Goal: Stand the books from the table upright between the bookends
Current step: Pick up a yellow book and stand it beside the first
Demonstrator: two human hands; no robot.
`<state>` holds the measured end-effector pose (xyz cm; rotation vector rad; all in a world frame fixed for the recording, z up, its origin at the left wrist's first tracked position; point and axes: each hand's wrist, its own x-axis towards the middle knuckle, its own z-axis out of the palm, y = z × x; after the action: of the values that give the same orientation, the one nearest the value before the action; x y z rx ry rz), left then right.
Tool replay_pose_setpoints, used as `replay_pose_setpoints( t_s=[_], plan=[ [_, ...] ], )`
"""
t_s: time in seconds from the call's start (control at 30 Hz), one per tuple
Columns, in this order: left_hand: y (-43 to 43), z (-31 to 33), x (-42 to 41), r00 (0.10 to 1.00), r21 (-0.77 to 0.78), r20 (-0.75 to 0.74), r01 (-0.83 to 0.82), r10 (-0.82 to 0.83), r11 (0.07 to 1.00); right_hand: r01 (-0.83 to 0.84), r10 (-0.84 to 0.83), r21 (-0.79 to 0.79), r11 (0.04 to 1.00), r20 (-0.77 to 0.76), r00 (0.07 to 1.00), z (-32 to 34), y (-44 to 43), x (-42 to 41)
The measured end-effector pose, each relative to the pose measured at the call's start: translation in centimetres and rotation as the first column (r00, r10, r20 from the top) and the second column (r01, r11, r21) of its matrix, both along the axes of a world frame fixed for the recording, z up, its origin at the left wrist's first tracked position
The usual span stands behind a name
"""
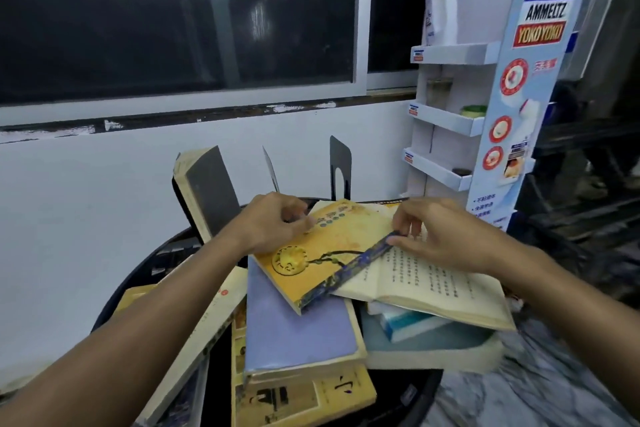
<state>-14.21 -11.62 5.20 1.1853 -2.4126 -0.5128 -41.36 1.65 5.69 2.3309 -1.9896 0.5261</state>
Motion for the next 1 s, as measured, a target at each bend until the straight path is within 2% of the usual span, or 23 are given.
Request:
replay_pose_setpoints(
  t_s=[0.3, 0.6, 0.77, 0.87, 1.0],
  plan=[
    [0.4, -0.2, 0.4, 0.999, 0.048, 0.007, -0.032, 0.031, 0.998, -0.005, 0.006, -0.039, 0.999, 0.038, 0.999, -1.6, 0.0, 0.6],
    [1.2, -0.7, 2.6, 0.991, 0.086, 0.006, -0.135, 0.135, 0.987, 0.006, -0.012, 0.101, 0.995, 0.064, 0.998, -1.3, -3.6, 1.9],
    [0.5, -0.7, 3.3, 0.989, 0.121, -0.011, -0.145, 0.148, 0.982, 0.062, -0.06, 0.135, 0.989, -0.018, 0.998, -0.5, -5.4, 1.5],
    [-0.7, -0.7, 3.2, 0.987, 0.104, 0.042, -0.16, 0.156, 0.982, 0.101, -0.098, 0.169, 0.98, -0.027, 0.995, -0.4, -6.8, 1.0],
    [-2.2, -1.2, 2.9, 0.988, 0.237, 0.112, -0.131, 0.107, 0.963, 0.116, -0.103, 0.229, 0.967, -0.065, 0.993, -0.9, -8.2, 0.3]
  ],
)
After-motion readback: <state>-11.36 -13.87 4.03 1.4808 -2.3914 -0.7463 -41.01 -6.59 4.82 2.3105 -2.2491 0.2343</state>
